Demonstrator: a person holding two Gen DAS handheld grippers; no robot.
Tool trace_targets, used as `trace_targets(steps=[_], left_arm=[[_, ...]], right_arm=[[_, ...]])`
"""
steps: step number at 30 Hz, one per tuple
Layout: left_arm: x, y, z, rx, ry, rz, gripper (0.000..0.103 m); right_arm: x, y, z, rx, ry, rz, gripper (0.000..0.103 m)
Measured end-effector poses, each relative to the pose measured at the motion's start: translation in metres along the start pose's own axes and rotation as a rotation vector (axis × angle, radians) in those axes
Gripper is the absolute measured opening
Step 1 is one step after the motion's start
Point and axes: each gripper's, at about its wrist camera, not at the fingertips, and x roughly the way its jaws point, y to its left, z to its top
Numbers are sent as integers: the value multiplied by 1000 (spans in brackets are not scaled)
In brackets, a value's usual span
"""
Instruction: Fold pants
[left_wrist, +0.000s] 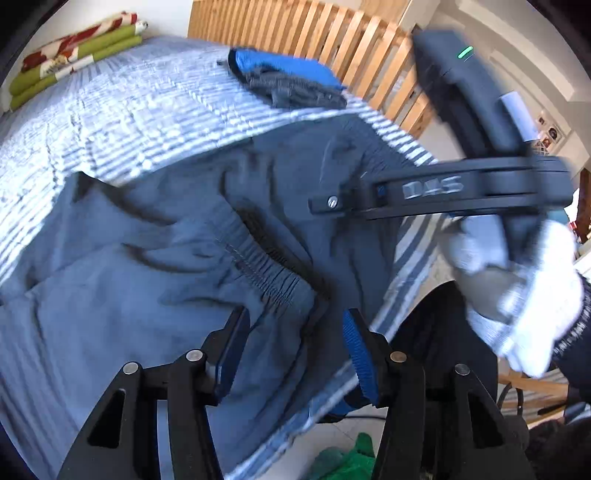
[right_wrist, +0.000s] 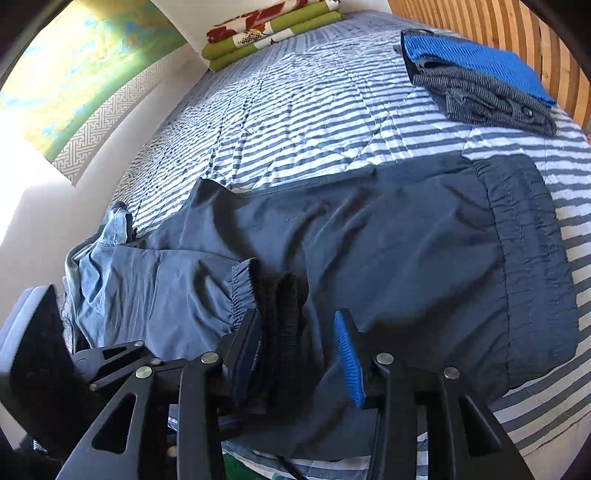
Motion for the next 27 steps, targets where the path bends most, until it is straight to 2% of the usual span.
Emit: trace_targets(steps=[3,6,8,11,14,16,17,22,23,25,26,27], left_arm=[[-41,19,-13,-62,-45,-14,60],[-72,45,-31,-94,-86,63,60],[-82,66,-39,-125,-85,118,60],[-89,99,-63,-205,-65,162,60],[-93,120,-87,-252,-57,185,60],[-93,133,-100,-279,-44,186,60],[-91,139,-106,-289,-34,191,60],[-87,158,-123,-304,-25,202,60],[-87,159,-124,-302,-25,206,60],[-87,164,-126,-301,-23,222,60],[-89,163,-127,-299,-22,230,60],[-90,164,-128,-298,-23,236,60]], right_arm=[[5,-8,-4,27,31,31,43],[10,-5,-7,36,54,35,44],[11,0,-9,35,52,38,44],[12,15,-12,15,62,51,44],[20,29,-21,2,122,6,43],[29,34,-28,-15,158,-53,28],[33,37,-31,-24,180,-75,10],[31,39,-43,-44,218,-123,10],[27,40,-42,-49,208,-119,11],[19,38,-35,-34,178,-116,27],[16,37,-32,-20,159,-105,46],[15,35,-29,-11,144,-94,55]])
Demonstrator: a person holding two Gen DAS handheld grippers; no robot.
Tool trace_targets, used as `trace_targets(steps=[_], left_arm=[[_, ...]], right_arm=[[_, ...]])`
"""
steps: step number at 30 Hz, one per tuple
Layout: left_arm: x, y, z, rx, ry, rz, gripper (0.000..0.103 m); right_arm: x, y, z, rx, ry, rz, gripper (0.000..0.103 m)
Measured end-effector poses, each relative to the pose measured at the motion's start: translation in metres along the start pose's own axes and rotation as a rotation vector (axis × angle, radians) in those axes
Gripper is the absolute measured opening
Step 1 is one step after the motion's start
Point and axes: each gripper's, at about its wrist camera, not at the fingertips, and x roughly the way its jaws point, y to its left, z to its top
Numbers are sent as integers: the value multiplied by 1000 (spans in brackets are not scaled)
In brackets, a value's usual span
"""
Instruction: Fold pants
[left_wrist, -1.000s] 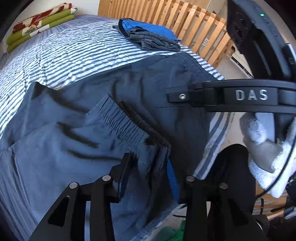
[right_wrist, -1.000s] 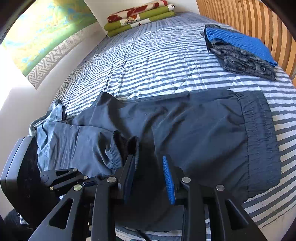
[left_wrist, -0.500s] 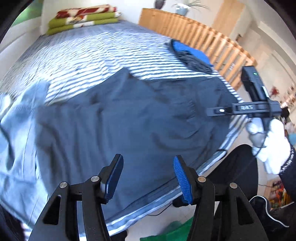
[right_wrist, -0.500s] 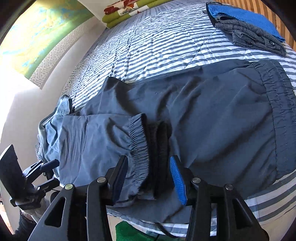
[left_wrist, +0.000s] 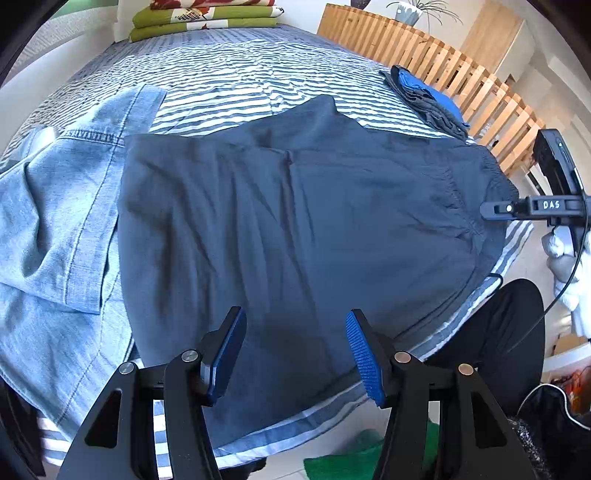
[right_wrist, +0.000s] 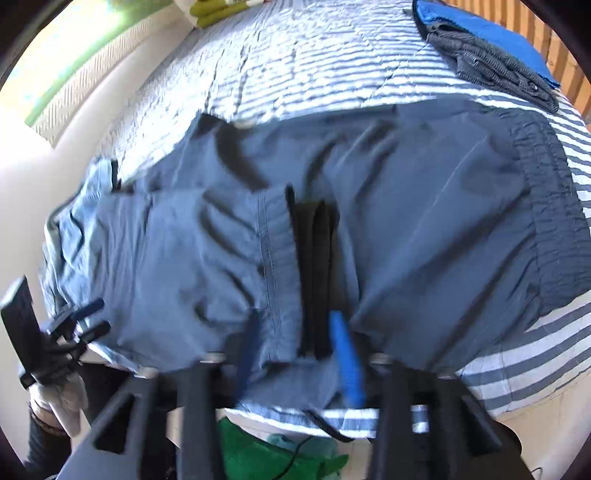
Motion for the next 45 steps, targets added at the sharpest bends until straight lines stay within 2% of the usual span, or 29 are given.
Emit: trace_targets(steps=[8,11,15,18,22,28,32,37,42,45], left_arm=[[2,-5,3,12,6,86,60],[9,-9,3,32,19,177,60],[15,-15,0,75,21,233,60],[19,-17,-2,95,24,241,60],[23,-17,-3,101,27,231,60],[26,-14,-5,92,30,221,60],[30,-11,-5,77,36,207,60],[32,-9,-5,72,40,201,60],[33,-11,-6,74,47,201,60],[33,-12,-7,79,49,207,60]], right_arm=[[38,5,6,1,111,12,55],[44,10,5,-5,107,7,57],[47,8,8,20,118,29,57],[49,8,9,32,125,38,57],[49,15,9,10,118,2,54],[49,14,11,23,112,3,43],[49,21,10,8,95,2,29],[41,30,4,-17,45,4,25],[29,45,-1,-90,-34,-67,24],[23,60,-7,-164,-76,-166,23]])
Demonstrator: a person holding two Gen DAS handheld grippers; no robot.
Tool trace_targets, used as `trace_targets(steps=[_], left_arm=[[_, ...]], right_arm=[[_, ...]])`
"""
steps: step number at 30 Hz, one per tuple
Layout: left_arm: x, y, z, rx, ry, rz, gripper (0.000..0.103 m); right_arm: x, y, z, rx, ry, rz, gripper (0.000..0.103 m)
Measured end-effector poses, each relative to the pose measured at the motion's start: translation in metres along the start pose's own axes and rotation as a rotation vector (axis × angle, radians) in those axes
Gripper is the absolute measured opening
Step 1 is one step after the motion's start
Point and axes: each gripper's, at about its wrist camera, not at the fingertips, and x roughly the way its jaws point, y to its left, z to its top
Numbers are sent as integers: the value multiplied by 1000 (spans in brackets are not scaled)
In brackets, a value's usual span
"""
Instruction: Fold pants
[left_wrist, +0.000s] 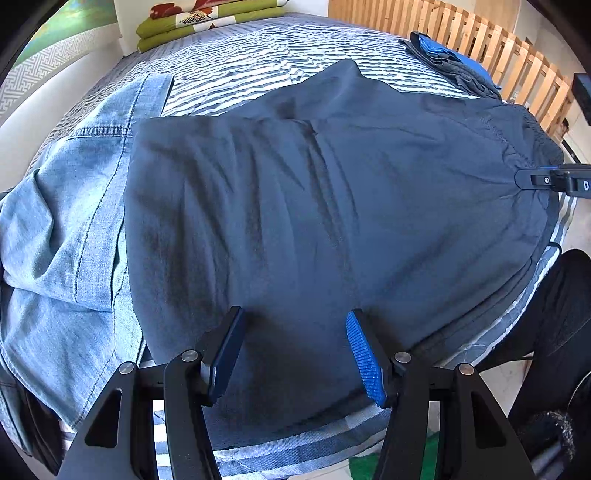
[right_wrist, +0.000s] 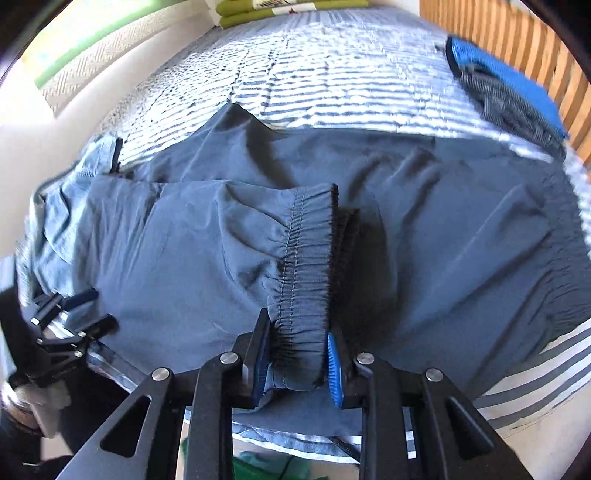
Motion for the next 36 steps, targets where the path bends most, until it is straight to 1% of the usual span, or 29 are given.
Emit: trace_targets(steps=[3,5,8,18,21,24,26,29,32,36], left_arm=[[0,-2,-1,3,4,7,60],[0,-2,-1,4,8,9,60],[0,-3,-1,7,13,15,60],[2,-3,3,5,21,15,60],[0,-2,6,-4,19,-8,60],[-10,5,8,-25,-10,-24,60],[-21,11,9,-42,-38,-23,60],[-32,22,8,-66,-65,-10,60],[-34,28,3,-85,-61,0,60],[-25,30,5,-87,-37,-3,60]], right_arm=[[-4,18,-4,-98,-27,-118,23],[-6,26,-7,-135,-40,-158,23],[-9,31,-7,-156,-58,-176,23],[-12,34,-9,-148,-71,-163,23],[-12,34,-9,-153,-79,-168,23],[-15,33,-7,-168,-98,-188,22],[-20,29,-6,-190,-119,-217,22],[-32,18,-5,-218,-178,-323,22],[-41,-7,2,-179,-186,-351,22],[-44,-35,9,-145,-197,-416,22]])
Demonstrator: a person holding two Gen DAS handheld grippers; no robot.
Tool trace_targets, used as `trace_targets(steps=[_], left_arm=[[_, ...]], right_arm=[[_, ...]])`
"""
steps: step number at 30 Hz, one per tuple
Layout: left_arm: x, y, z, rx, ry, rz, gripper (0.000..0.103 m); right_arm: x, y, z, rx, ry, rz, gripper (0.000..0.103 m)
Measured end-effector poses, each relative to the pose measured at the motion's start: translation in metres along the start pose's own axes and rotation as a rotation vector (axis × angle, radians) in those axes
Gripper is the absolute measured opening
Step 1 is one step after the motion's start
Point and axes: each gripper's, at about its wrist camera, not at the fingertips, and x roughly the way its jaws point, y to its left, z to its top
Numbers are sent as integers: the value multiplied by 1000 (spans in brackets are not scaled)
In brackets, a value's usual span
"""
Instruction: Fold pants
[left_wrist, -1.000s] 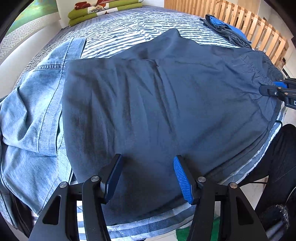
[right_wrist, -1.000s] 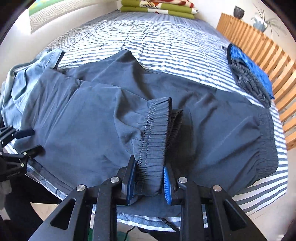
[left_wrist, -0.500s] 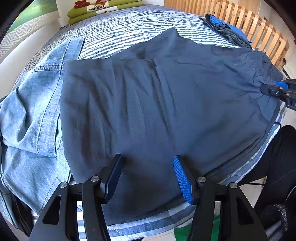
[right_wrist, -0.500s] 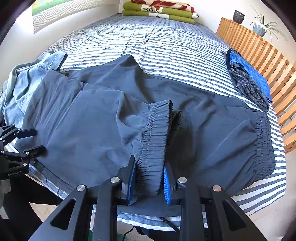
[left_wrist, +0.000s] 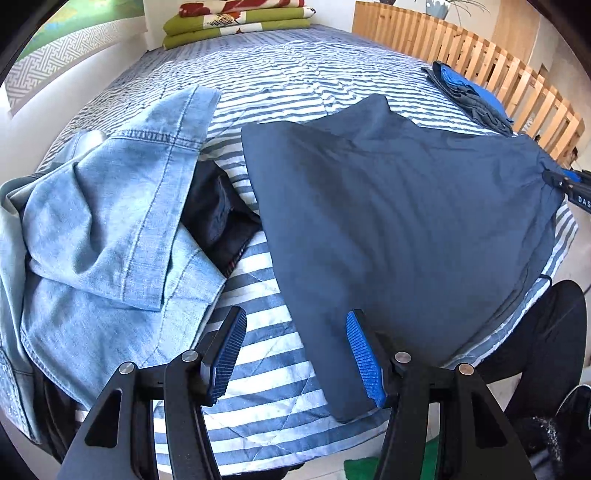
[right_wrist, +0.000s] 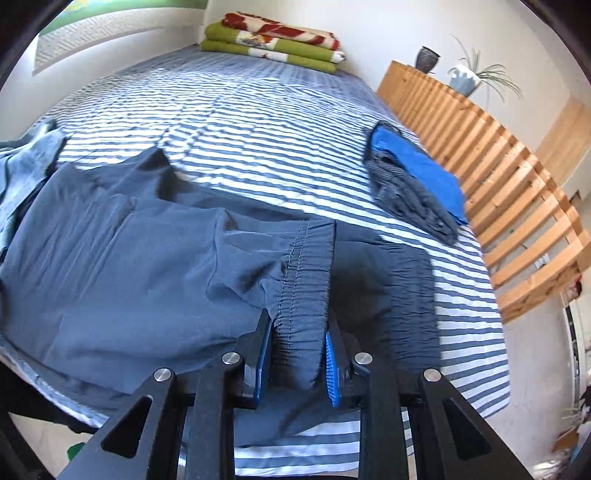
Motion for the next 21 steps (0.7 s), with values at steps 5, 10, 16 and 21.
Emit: trace_targets(steps=[5,10,16,21], left_arm=[[9,-7,9,23,-5,-11,60],[11,-7,18,43,-14,-2,60],[-2,11,23,-28,-38,-16,60],[7,-14,19,67,-11,-61,60]], right_arm=[[24,-21,2,26,24,-61,22],[46,-15,-7,-39,62,-112,22],[55,-35,-6,53,165,92,25],[19,-84,0,264,93,186,35]])
